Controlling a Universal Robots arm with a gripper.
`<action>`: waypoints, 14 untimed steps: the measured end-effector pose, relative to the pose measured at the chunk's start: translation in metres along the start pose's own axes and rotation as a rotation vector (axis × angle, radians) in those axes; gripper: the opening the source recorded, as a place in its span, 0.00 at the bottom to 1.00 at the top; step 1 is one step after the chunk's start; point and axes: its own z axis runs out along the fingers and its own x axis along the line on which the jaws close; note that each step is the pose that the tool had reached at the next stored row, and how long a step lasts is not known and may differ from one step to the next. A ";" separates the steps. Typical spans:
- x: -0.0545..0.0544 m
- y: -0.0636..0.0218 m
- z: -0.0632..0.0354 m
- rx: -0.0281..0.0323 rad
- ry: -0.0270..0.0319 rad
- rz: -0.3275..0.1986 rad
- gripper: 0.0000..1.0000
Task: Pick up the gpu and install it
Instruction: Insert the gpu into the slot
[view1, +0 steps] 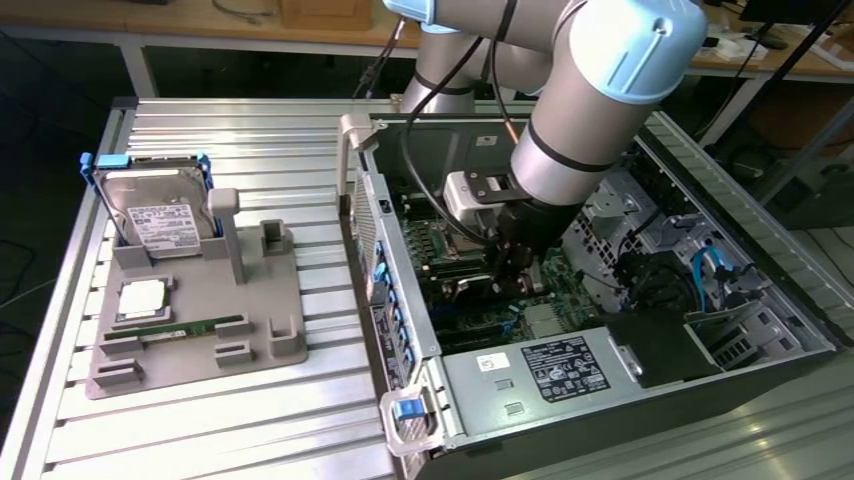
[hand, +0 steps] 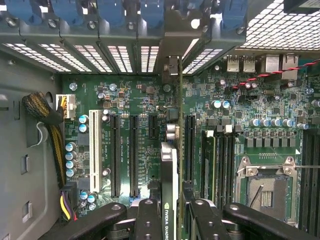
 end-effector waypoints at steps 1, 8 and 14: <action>0.000 0.0000 0.0001 0.0000 0.0000 0.000 0.27; 0.000 0.0000 0.0017 -0.0001 -0.0008 0.000 0.27; 0.000 -0.0001 0.0028 0.0000 -0.0018 0.000 0.27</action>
